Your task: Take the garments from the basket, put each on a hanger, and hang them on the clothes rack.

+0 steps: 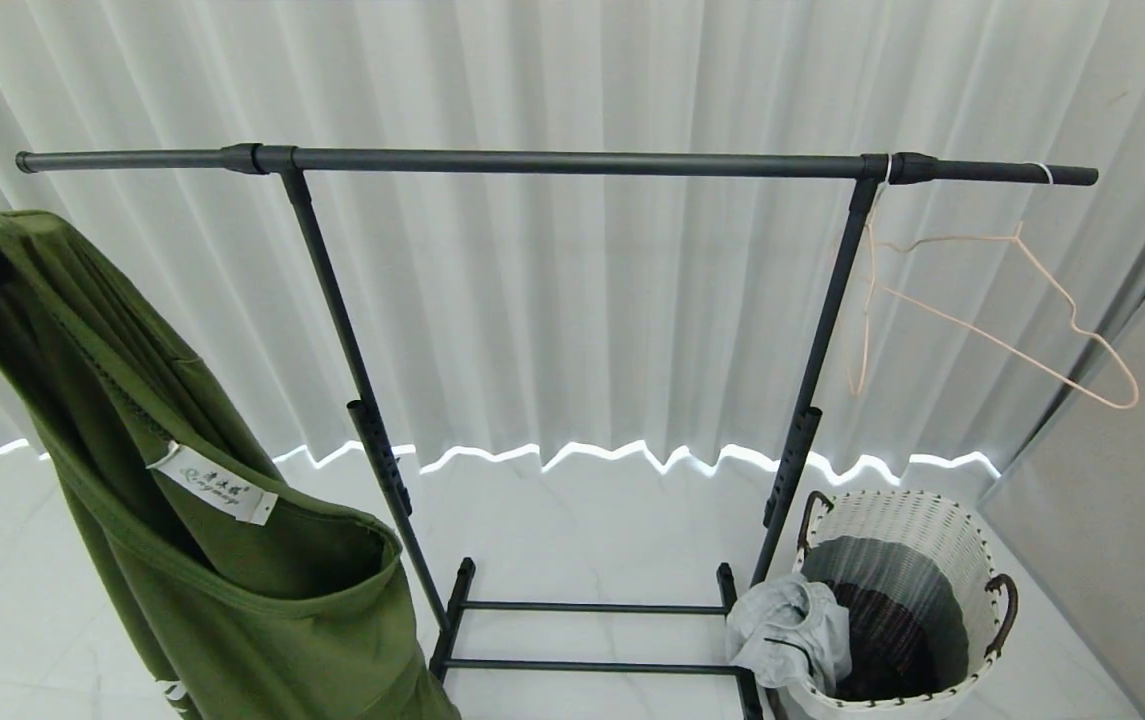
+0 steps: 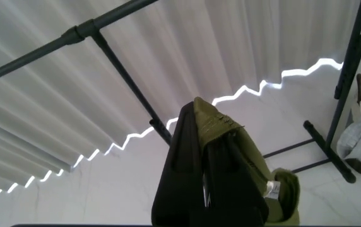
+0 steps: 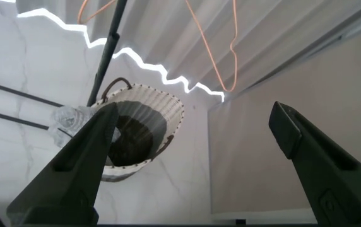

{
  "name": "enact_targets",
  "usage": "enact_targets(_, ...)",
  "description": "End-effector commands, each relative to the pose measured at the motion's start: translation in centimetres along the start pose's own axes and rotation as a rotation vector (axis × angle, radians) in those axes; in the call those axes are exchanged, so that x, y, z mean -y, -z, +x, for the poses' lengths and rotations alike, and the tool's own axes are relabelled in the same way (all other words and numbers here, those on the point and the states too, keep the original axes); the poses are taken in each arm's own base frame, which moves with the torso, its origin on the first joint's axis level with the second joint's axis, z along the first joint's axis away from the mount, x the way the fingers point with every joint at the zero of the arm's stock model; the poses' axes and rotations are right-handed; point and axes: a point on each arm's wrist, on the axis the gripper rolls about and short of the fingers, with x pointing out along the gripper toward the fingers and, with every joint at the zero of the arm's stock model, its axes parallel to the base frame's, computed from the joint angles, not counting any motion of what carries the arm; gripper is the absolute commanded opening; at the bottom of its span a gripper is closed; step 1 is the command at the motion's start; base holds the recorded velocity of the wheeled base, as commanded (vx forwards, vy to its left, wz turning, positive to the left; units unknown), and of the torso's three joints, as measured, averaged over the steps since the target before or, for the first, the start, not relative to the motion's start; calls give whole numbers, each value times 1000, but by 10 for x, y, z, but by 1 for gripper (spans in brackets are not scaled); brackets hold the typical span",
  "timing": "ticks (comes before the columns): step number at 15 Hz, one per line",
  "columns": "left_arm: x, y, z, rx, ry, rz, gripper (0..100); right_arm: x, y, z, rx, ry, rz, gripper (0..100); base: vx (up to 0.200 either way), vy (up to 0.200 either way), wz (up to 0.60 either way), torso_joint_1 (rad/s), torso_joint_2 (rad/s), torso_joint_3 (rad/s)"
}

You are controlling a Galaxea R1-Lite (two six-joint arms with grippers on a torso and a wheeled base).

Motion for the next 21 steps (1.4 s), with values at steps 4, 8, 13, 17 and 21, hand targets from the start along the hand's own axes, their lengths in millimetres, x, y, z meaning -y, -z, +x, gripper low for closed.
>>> enact_targets(4, 0, 2, 0, -3, 0, 2, 0, 0, 0, 0, -3, -1, -6, 100, 0, -150, 0, 38, -75, -47)
enact_targets(8, 1, 5, -1, -7, 3, 5, 0, 0, 0, -1, 1, 2, -7, 100, 0, -200, 0, 12, -3, -2)
enact_targets(13, 0, 6, -3, -4, 10, 4, 0, 0, 0, -2, 3, 5, -6, 100, 0, -80, 0, 2, 0, 2)
enact_targets(17, 1, 9, -3, -4, 21, 9, 0, 0, 0, -1, -2, 6, -7, 100, 0, 0, 0, 0, 0, 0)
enact_targets(21, 2, 7, -1, -6, 24, 12, 0, 0, 0, 0, -6, 6, -8, 100, 100, 0, 0, 2, 1, 1)
